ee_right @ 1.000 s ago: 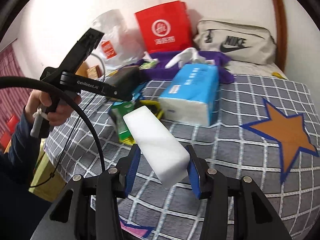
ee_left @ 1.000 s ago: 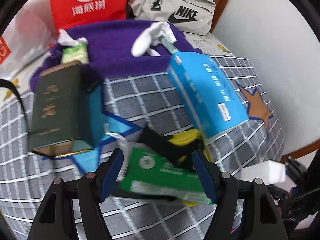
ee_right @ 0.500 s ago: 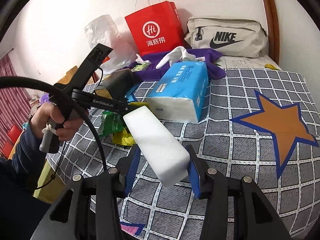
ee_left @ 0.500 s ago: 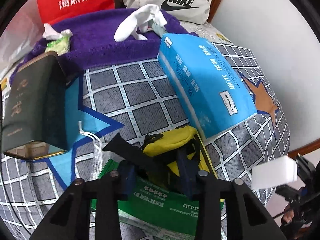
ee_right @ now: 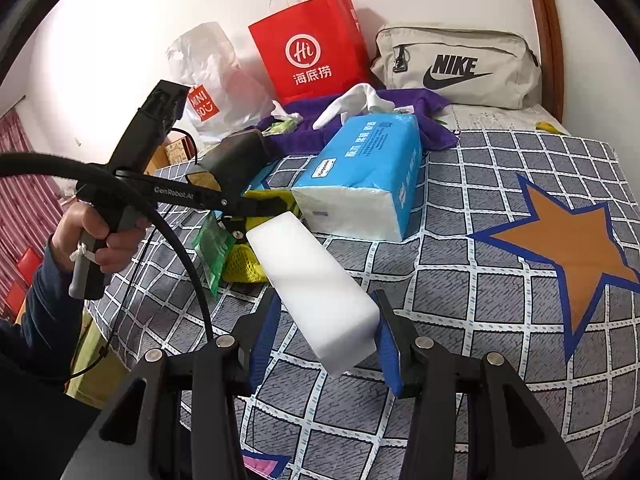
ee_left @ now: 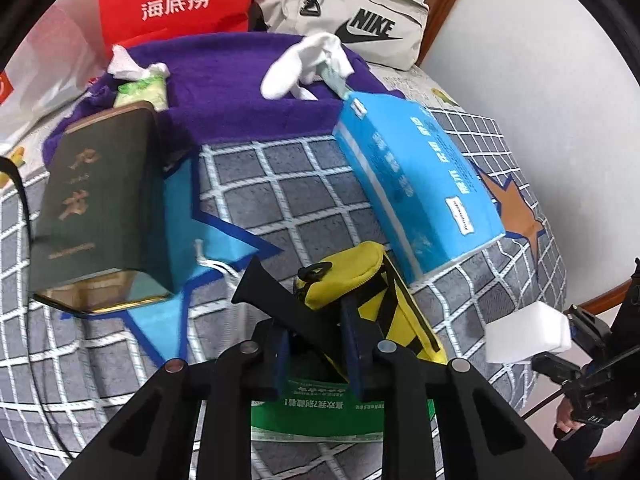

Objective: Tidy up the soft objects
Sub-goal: 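Close the left tool on the black strap of the yellow mesh bag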

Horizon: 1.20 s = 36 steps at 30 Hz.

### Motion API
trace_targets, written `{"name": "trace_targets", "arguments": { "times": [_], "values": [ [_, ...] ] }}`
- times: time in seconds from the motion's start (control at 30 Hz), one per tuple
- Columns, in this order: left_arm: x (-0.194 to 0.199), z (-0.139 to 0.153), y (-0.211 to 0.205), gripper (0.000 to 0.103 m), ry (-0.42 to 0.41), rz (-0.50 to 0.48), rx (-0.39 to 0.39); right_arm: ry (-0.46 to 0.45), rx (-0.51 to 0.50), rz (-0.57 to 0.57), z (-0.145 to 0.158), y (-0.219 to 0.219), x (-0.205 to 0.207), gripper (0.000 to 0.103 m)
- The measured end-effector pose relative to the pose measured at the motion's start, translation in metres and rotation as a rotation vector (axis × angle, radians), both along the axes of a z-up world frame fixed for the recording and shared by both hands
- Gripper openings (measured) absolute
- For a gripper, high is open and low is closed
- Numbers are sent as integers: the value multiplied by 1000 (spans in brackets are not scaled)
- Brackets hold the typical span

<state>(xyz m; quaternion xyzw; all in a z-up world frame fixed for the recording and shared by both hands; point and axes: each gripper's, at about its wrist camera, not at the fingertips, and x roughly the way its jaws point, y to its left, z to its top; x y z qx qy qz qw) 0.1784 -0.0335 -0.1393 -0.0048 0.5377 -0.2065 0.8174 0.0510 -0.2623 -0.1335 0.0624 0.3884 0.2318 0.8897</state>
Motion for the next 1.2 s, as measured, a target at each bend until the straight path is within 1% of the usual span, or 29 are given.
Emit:
{"name": "trace_targets", "arguments": {
  "times": [0.07,0.2,0.33,0.4,0.47,0.57,0.63,0.67,0.8,0.83,0.93,1.0,1.2],
  "values": [
    [3,-5,4,22,18,10,33,2,7,4,0,0,1,45],
    [0,-8,13,25,32,8,22,1,5,7,0,2,1,46],
    [-2,-11,25,25,41,34,-14,9,4,12,-3,3,2,46],
    [-3,-9,27,23,35,35,-25,16,1,13,-4,4,3,46],
    [-5,-6,30,23,19,39,-16,19,0,15,-5,5,4,46],
    [-6,-7,33,23,26,42,-19,19,-1,20,-5,6,4,46],
    [-7,-11,32,25,34,41,-5,18,-3,22,-5,6,4,46],
    [-8,-13,34,28,32,50,-8,17,-4,21,-5,7,4,46],
    [-10,-17,40,29,33,78,-64,19,-5,21,-5,8,4,46],
    [-12,-19,42,29,28,95,-85,21,-6,23,-5,9,5,46],
    [-18,-23,44,32,7,122,-111,24,-12,26,-6,12,5,46],
    [-20,-24,43,33,-3,134,-111,24,-11,29,-6,12,6,46],
    [-17,-19,45,33,35,148,-114,31,-20,33,-7,15,6,46]
  ]
}}
